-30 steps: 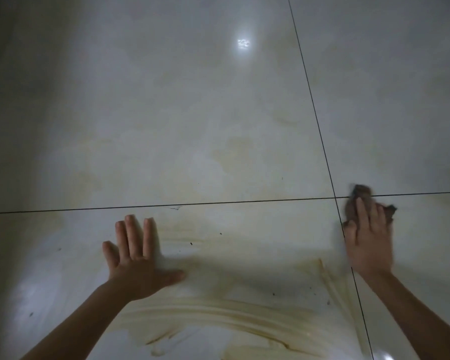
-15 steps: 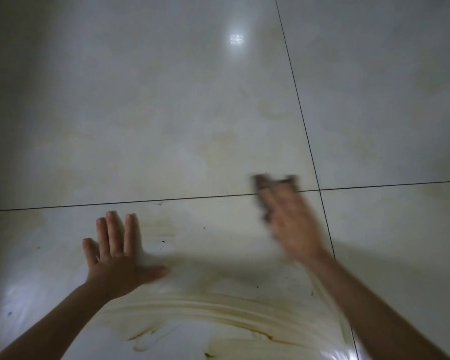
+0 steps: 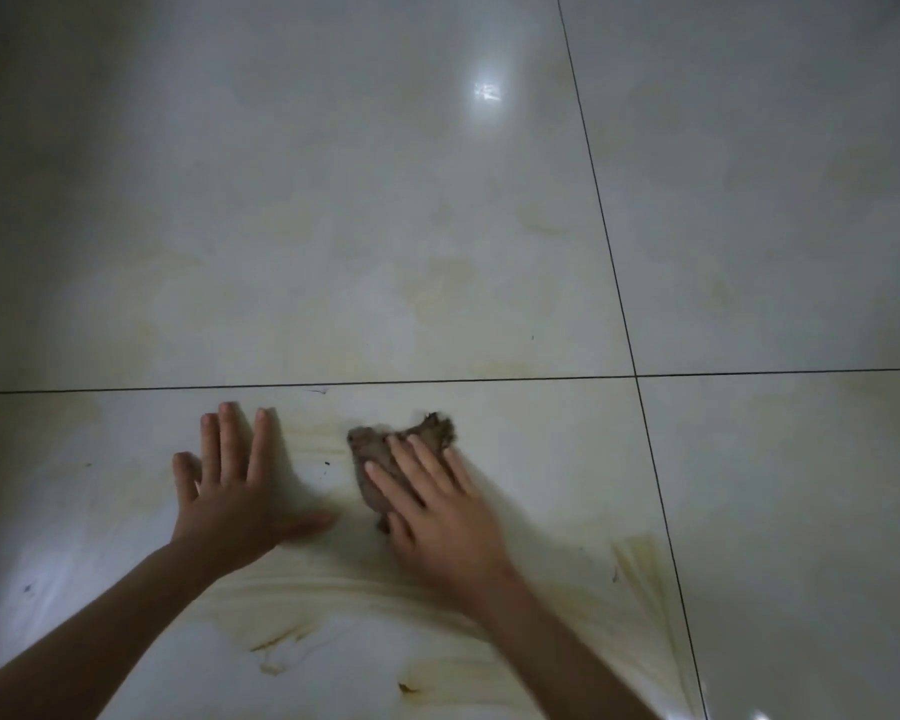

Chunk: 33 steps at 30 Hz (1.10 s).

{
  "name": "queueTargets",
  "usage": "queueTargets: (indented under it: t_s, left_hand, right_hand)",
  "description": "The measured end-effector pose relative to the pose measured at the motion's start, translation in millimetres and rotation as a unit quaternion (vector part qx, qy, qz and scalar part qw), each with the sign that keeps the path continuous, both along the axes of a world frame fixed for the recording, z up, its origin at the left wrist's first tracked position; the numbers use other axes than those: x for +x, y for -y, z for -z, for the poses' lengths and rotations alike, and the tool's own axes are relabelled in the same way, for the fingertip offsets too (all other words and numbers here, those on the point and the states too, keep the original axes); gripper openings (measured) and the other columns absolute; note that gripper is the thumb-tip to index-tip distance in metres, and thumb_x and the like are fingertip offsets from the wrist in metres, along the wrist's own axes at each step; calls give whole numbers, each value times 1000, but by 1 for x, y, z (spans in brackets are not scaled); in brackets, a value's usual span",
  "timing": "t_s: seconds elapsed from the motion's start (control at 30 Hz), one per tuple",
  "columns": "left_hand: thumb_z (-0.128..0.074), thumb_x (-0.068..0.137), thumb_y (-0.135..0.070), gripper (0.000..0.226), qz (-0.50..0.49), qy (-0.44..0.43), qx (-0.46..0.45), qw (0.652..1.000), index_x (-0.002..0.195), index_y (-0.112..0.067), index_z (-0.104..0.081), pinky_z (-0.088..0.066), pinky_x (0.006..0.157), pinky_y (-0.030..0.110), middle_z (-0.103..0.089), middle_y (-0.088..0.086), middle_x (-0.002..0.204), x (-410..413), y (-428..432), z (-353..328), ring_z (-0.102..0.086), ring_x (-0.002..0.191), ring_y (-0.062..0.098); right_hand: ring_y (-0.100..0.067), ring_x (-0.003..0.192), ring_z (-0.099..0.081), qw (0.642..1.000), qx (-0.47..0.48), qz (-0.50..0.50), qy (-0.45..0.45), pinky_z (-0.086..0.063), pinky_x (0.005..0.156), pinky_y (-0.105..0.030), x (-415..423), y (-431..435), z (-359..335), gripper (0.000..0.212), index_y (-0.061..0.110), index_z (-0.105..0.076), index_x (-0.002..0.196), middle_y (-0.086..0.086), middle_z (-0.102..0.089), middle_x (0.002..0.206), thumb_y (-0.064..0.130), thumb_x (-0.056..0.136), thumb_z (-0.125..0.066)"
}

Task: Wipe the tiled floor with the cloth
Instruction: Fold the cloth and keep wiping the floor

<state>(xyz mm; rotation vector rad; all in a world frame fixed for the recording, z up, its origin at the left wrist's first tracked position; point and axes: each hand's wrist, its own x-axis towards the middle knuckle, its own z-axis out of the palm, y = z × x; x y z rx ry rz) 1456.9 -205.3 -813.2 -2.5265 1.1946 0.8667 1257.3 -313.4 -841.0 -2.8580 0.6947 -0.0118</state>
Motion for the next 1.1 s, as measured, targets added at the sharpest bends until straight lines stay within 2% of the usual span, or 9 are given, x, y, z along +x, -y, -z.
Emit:
queueTargets:
  t_s: [0.1,0.17,0.3,0.4,0.5,0.6,0.67,0.93,1.1]
  left_hand:
    - [-2,41,-103,147,9,1,-35,999,152,-9,12,0,117,57,19,23,157,4,-18,-9,20,145,34]
    - [-2,41,-103,144,7,9,-50,999,149,-9,19,3,118,54,23,21,155,5,-34,-12,24,144,32]
    - [1,54,-99,134,0,34,3,999,152,-7,12,-1,120,51,18,20,158,3,-62,-20,15,147,33]
    - [-6,68,-87,115,-7,59,14,998,148,-5,-10,-23,115,46,-6,21,155,-2,-71,-23,-11,144,36]
    - [-36,79,-77,104,-22,70,21,997,148,-4,-9,-26,114,44,-9,20,155,-5,-77,-24,-14,143,35]
    - [-43,81,-69,95,-59,68,3,996,145,-4,-18,-32,110,45,-17,19,152,-2,-82,-24,-23,139,33]
    - [-49,81,-65,84,-56,52,-12,997,139,-7,-31,-40,100,43,-26,14,144,3,-88,-23,-34,130,29]
    - [-33,90,-68,80,-20,5,66,998,148,-16,-15,-39,105,36,-11,9,154,29,-90,-23,-36,132,19]
    - [-30,95,-62,73,-11,7,120,993,149,-18,-11,-24,115,41,0,7,158,30,-86,-22,-23,141,18]
  right_hand:
    - [-36,143,-29,996,-63,7,-58,-26,115,-56,-75,50,2,60,15,-39,148,-12,-32,155,33,91,-36]
    - [-46,138,-31,985,-47,167,-9,-25,112,-60,-141,71,6,57,2,-43,143,-19,-32,153,24,91,-36]
    - [-55,131,-36,877,-30,480,27,-28,108,-64,-118,56,6,57,-5,-45,138,-36,-38,143,25,92,-30]
    - [-46,130,-39,929,34,368,25,-36,105,-54,-11,7,-3,54,10,-43,140,-25,-36,145,27,91,-27]
    - [-32,142,-32,997,8,76,17,-30,114,-51,70,-43,-1,53,23,-42,146,-10,-36,154,38,96,-37]
    - [-21,150,-2,981,9,-178,-77,3,120,-43,96,-21,-2,51,28,-17,154,-2,-9,163,40,105,-22]
    - [-23,150,-5,972,6,-227,-63,0,120,-45,86,21,-4,50,26,-18,154,-3,-11,163,33,105,-19]
    - [-39,139,-35,978,-7,194,70,-30,112,-56,-31,142,15,50,5,-45,142,-22,-41,148,28,100,-29]
    - [-35,141,-32,976,-19,203,74,-21,116,-51,-28,140,18,50,8,-43,144,-20,-39,150,27,100,-29]
